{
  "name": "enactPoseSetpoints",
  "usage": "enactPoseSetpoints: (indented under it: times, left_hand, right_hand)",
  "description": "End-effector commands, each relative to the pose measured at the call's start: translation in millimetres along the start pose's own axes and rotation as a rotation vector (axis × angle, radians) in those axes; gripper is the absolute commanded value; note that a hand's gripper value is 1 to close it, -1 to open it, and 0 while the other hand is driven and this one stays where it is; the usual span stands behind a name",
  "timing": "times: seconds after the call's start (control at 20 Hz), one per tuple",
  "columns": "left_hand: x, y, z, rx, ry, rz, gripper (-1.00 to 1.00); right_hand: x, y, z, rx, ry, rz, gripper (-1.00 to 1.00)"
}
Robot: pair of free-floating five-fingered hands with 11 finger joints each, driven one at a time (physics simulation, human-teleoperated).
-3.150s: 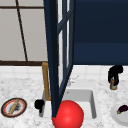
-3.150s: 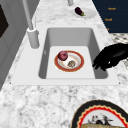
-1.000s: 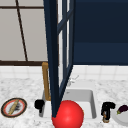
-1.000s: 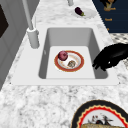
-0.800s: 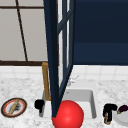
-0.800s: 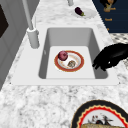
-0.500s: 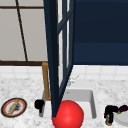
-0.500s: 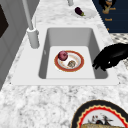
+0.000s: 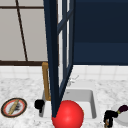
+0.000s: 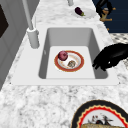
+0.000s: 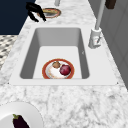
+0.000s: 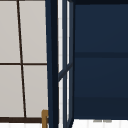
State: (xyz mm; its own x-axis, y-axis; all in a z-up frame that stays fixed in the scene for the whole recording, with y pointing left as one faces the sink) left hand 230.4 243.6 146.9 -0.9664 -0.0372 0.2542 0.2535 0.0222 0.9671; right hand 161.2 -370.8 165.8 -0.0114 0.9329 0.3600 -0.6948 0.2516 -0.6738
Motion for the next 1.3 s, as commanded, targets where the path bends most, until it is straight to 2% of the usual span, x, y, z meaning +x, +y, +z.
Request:
enactPoseSetpoints:
  times: [0.0,0.15,0.35,0.55,0.75,0.85,0.9,0.95,1.0,1.25]
  left_hand:
    - [0,0,0,0.000,0.000,0.000,0.00]
    - [0,0,0,0.000,0.000,0.000,0.00]
    - [0,0,0,0.000,0.000,0.000,0.00]
    - [0,0,0,0.000,0.000,0.000,0.00]
    - [0,0,0,0.000,0.000,0.000,0.00]
    - [0,0,0,0.000,0.000,0.000,0.00]
    - [0,0,0,0.000,0.000,0.000,0.00]
    - [0,0,0,0.000,0.000,0.000,0.00]
    - [0,0,0,0.000,0.000,0.000,0.00]
    - [0,0,0,0.000,0.000,0.000,0.00]
  right_hand:
    - [-14,2,-1,-0.095,-0.041,0.010,1.00]
    - [-25,-6,0,-0.129,-0.038,0.019,1.00]
    - [-30,-15,-23,-0.100,-0.018,0.021,1.00]
    - [-39,-24,-60,-0.015,-0.007,0.018,1.00]
    - [-43,-41,-86,0.164,-0.012,0.006,1.00]
    - [-49,-45,-91,0.203,-0.024,0.025,1.00]
    - [-57,-42,-73,0.178,-0.051,0.024,1.00]
    - [-55,-29,-64,0.188,-0.057,-0.014,1.00]
    - [-54,-24,-61,0.185,-0.063,-0.018,1.00]
    - [-51,-15,-45,0.074,-0.090,-0.034,1.00]
